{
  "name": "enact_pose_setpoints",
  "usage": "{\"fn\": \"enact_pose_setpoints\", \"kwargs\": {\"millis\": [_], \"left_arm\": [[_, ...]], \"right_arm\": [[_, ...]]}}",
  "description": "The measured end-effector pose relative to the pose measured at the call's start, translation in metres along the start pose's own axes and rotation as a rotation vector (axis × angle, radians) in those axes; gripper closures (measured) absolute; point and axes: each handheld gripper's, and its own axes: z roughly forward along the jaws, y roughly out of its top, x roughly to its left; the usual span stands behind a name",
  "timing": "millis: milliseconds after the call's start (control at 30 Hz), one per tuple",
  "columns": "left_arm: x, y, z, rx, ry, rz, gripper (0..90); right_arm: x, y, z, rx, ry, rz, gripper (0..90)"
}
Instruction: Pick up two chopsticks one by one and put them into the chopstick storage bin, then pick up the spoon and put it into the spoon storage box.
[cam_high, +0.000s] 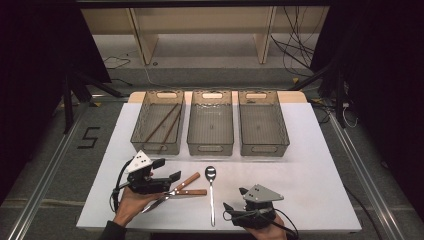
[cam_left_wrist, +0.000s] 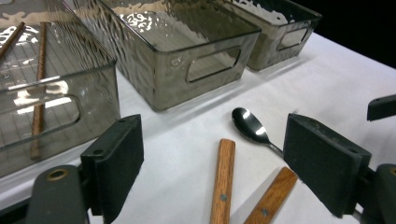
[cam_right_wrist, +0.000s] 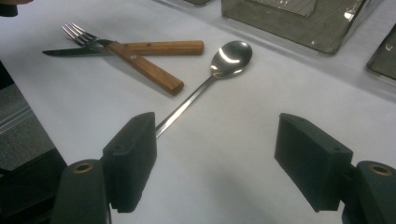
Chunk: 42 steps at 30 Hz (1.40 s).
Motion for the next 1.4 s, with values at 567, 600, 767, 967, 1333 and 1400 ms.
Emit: {"fn": "enact_pose_setpoints", "kwargs": {"millis": [567, 600, 767, 967, 1333, 1400], "left_arm": [[-0.005, -0.018, -0.005, -0.003, 0.024, -0.027, 19.5], [-0.005, -0.019, -0.005, -0.006, 0.026, -0.030, 19.5], [-0.008, -0.022, -0.006, 0.000, 0.034, -0.019, 19.4], [-0.008, -0.025, -0.009, -0.009, 0.036, -0.024, 19.4], [-0.008, -0.027, -0.008, -0.001, 0.032, -0.023, 19.4], [-0.009, -0.027, -0.008, 0.000, 0.032, -0.021, 19.4]], "right_arm": [[0.010, 0.012, 0.024, 0.071, 0.000, -0.005, 31.1], [0.012, 0.013, 0.027, 0.082, 0.002, -0.010, 31.6], [0.017, 0.020, 0.039, 0.134, -0.017, -0.054, 34.8], [0.026, 0.028, 0.053, 0.181, -0.012, -0.093, 37.3], [0.031, 0.032, 0.072, 0.281, -0.026, -0.139, 42.6], [0.028, 0.032, 0.071, 0.294, -0.023, -0.138, 43.7]]}}
